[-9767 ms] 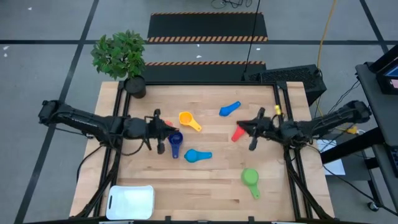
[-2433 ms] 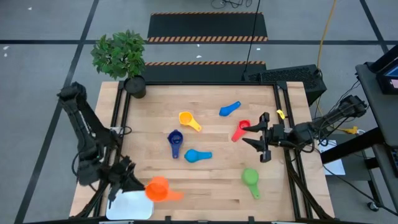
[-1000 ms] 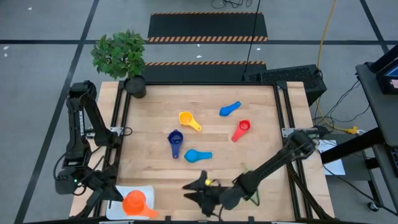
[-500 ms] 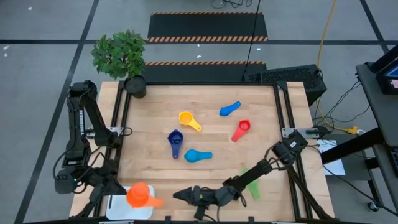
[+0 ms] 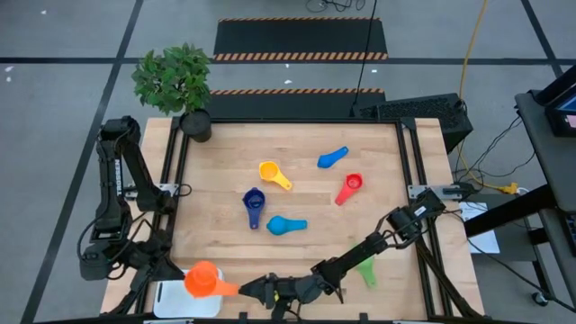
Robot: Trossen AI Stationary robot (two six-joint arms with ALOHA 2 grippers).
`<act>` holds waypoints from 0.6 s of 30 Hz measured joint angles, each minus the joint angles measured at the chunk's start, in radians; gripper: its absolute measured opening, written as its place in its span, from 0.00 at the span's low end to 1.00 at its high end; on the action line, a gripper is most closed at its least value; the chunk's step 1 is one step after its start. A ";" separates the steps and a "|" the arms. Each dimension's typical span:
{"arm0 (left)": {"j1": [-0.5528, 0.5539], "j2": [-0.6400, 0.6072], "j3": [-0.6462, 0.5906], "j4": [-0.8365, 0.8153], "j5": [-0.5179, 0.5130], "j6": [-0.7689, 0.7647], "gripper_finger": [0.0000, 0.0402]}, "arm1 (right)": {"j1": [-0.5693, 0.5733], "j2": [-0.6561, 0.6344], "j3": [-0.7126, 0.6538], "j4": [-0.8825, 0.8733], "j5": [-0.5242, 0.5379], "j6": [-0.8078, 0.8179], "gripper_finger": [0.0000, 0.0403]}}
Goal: Nest measuring cups in basket
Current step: Put the orange measuring cup into the white bin
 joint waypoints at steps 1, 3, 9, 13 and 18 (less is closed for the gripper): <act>0.000 0.000 0.000 0.000 -0.002 0.004 0.01 | 0.000 0.000 0.000 0.001 -0.001 -0.002 0.45; 0.000 0.000 0.000 0.000 -0.012 0.009 0.01 | -0.003 -0.002 0.000 0.030 -0.015 -0.015 0.43; 0.004 0.000 0.000 0.001 -0.025 0.013 0.01 | -0.015 -0.002 0.000 0.074 -0.071 -0.155 0.39; 0.024 0.000 0.000 0.001 -0.025 0.013 0.01 | -0.032 -0.002 0.000 0.059 -0.132 -0.230 0.39; 0.038 0.000 0.000 0.001 -0.020 0.014 0.01 | -0.047 -0.003 0.000 0.112 -0.154 -0.292 0.38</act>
